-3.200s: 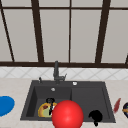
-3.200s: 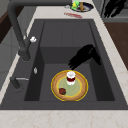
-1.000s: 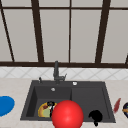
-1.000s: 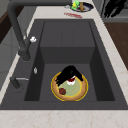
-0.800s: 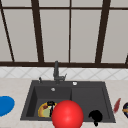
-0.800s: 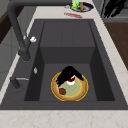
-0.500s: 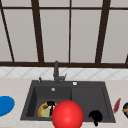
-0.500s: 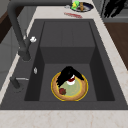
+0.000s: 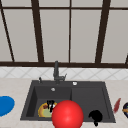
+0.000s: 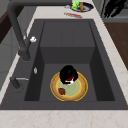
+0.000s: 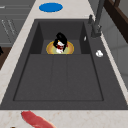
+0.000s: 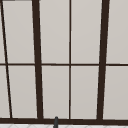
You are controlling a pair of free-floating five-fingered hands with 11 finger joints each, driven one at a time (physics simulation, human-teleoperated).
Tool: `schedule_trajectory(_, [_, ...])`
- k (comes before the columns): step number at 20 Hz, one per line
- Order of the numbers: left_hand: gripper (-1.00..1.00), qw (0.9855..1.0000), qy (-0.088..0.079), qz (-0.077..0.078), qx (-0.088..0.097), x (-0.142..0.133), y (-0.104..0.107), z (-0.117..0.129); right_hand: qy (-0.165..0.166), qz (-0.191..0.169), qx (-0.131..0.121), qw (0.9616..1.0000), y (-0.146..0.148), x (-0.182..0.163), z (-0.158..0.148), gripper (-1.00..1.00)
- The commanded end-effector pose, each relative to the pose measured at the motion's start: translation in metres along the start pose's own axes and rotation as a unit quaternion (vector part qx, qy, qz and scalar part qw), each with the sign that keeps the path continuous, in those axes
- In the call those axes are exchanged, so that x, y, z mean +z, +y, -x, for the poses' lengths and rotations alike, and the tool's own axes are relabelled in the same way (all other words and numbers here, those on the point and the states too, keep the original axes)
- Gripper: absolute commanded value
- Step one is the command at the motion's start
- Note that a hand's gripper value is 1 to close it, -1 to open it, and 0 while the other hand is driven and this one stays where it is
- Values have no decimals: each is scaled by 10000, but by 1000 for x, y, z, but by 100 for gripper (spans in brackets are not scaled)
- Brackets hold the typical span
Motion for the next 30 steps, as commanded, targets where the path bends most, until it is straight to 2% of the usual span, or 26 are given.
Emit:
schedule_trajectory(1, [100, 10000, -3, 1, -35, -2, 11, -12, 0, 0, 0, 10000, 0, 0, 0, 0])
schedule_trajectory(4, [100, 10000, -9, -56, -38, -2, 27, -29, 0, 0, 0, 10000, 0, 0, 0, 0])
schedule_trajectory(7, [100, 10000, 40, -42, -54, -1, 40, -45, 0, 0, 0, 10000, 0, 0, 0, 0])
schedule_trajectory(12, [100, 9998, 72, -84, -165, 9, 59, -85, 0, 0, 0, 10000, 0, 0, 0, 0])
schedule_trajectory(17, [100, 9998, 136, -140, -106, 17, 78, -121, 0, 0, 0, 10000, 0, 0, 0, 0])
schedule_trajectory(23, [100, 9998, 128, -122, -87, 34, 101, -165, 0, 0, 0, 10000, 0, 0, 0, 0])
schedule_trajectory(24, [100, 9998, 133, -113, -54, 37, 106, -172, 0, 0, 0, 10000, 0, 0, 0, 0])
schedule_trajectory(25, [100, 9993, 227, -203, 213, 42, 111, -169, 0, 0, 0, 10000, 0, 0, 0, 0])
schedule_trajectory(30, [100, 9994, 221, -157, 226, 59, 126, -194, 0, 0, 0, 10000, 0, 0, 0, 0])
